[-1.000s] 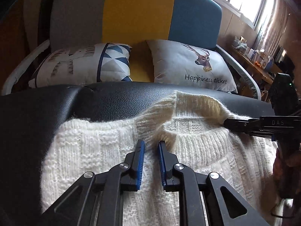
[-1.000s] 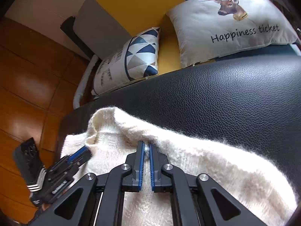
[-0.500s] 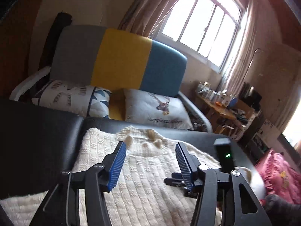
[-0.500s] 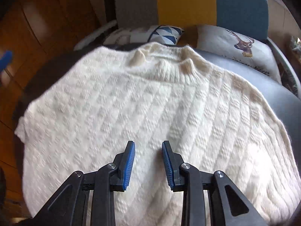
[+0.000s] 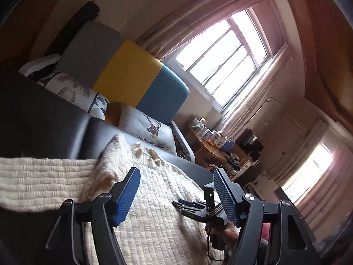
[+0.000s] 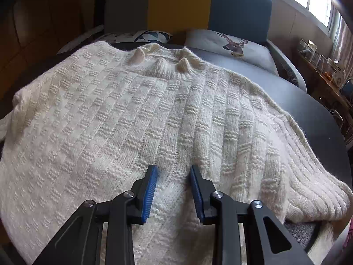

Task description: Fold clothes

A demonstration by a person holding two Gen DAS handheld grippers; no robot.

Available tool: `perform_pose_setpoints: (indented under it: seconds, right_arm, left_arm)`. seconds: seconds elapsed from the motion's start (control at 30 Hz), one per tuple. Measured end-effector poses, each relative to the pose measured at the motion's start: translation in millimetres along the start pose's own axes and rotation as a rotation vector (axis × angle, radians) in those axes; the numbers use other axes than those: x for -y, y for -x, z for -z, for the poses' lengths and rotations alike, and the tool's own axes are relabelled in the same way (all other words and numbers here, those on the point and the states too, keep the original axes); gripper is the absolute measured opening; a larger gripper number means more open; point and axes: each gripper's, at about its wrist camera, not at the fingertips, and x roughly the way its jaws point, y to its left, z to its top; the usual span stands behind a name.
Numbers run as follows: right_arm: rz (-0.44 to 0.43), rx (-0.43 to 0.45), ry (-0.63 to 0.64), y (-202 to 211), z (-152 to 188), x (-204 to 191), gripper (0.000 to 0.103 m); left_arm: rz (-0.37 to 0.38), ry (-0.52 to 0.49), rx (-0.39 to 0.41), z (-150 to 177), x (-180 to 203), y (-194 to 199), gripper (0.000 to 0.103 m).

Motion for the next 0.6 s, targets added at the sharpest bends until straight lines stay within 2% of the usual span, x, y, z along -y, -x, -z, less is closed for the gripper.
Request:
perform_pose_setpoints:
  seconds: [0.07, 0.13, 0.2, 0.27, 0.37, 0.43, 0.53, 0.6]
  right_arm:
    - [0.01, 0.022, 0.005, 8, -6, -10, 0.03]
    - [0.019, 0.044, 0.01, 16, -12, -19, 0.031]
    - [0.025, 0.068, 0.016, 24, -18, -29, 0.032]
    - [-0.044, 0.107, 0.025, 31, -23, -48, 0.032]
    - [-0.085, 0.103, 0.063, 22, -29, -76, 0.032]
    - [-0.102, 0.066, 0.076, 8, -31, -91, 0.032]
    - [-0.118, 0.017, 0.084, -11, -29, -107, 0.032]
    - [-0.12, 0.014, 0.081, -15, -26, -110, 0.033]
  left_arm:
    - [-0.064, -0.01, 0.002, 6, -8, 9, 0.073]
    - [-0.169, -0.02, -0.017, 12, -22, 15, 0.074]
    - [-0.335, -0.034, -0.018, 15, -46, 26, 0.074]
    - [-0.534, -0.02, -0.032, 14, -81, 39, 0.073]
    - [-0.761, 0.098, 0.0, 12, -147, 82, 0.073]
    - [-0.859, 0.165, 0.029, 13, -185, 108, 0.071]
    - [-0.932, 0.211, 0.026, 8, -222, 129, 0.07]
    - [-0.936, 0.189, 0.027, 5, -233, 132, 0.07]
